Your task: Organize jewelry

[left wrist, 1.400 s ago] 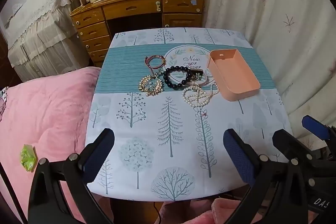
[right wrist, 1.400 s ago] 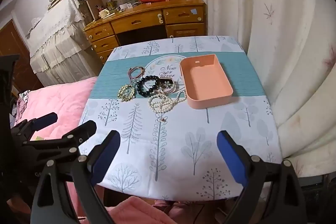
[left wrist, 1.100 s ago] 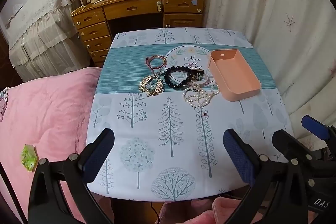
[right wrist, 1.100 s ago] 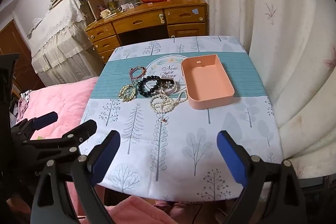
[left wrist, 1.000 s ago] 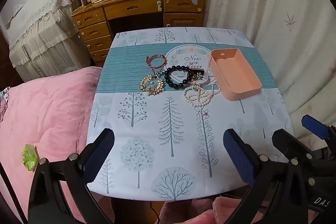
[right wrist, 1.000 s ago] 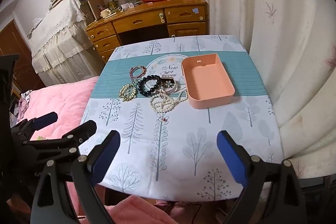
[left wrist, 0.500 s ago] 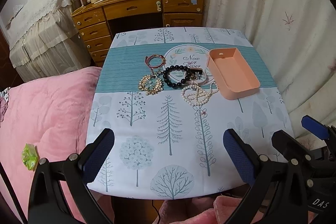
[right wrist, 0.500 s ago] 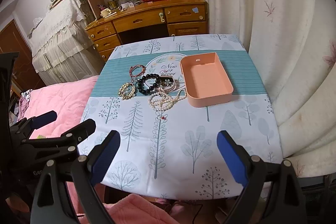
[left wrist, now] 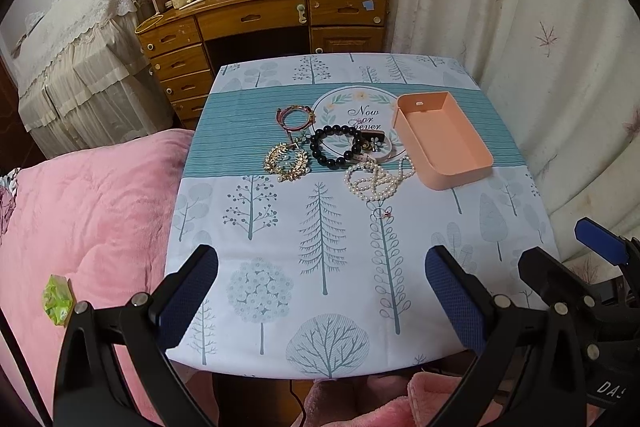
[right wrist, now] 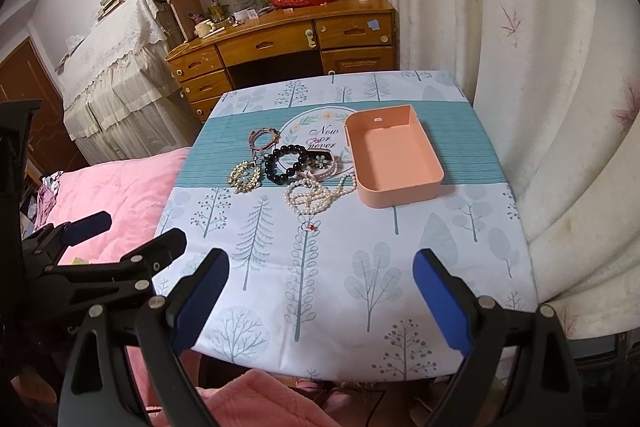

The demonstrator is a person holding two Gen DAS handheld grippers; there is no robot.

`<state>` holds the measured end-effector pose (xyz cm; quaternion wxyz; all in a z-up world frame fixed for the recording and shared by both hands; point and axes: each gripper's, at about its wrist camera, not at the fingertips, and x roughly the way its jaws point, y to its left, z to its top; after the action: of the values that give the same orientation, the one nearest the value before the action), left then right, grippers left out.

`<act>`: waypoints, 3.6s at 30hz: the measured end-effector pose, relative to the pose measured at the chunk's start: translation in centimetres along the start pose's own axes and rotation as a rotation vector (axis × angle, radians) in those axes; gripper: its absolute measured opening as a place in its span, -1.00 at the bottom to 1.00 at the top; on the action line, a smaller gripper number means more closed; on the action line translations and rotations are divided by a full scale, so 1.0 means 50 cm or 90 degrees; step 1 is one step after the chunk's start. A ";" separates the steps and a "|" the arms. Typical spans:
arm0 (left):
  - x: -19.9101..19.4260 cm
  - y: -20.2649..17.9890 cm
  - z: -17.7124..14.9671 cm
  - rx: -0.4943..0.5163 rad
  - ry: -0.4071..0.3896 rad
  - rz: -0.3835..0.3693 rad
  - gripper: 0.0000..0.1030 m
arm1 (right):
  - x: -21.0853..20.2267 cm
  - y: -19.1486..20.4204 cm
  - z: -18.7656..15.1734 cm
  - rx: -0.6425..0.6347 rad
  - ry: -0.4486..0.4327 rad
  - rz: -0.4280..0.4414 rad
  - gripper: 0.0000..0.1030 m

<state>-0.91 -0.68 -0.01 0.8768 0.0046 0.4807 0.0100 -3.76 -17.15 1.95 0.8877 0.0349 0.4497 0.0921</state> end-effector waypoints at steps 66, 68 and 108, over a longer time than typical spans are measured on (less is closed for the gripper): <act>0.528 0.103 0.152 0.219 0.056 -0.039 0.99 | 0.437 0.097 -0.045 -0.123 0.069 -0.077 -0.40; 0.548 0.107 0.159 0.213 0.061 -0.047 0.99 | 0.444 0.095 -0.043 -0.127 0.069 -0.087 -0.41; 0.303 0.043 0.274 0.151 0.001 -0.205 0.36 | 0.304 0.046 0.048 0.062 -0.093 -0.048 -0.86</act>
<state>18.75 1.81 -5.37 0.8602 0.0307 0.4735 -0.1869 6.66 -11.90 -8.36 0.9183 0.0673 0.3886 0.0338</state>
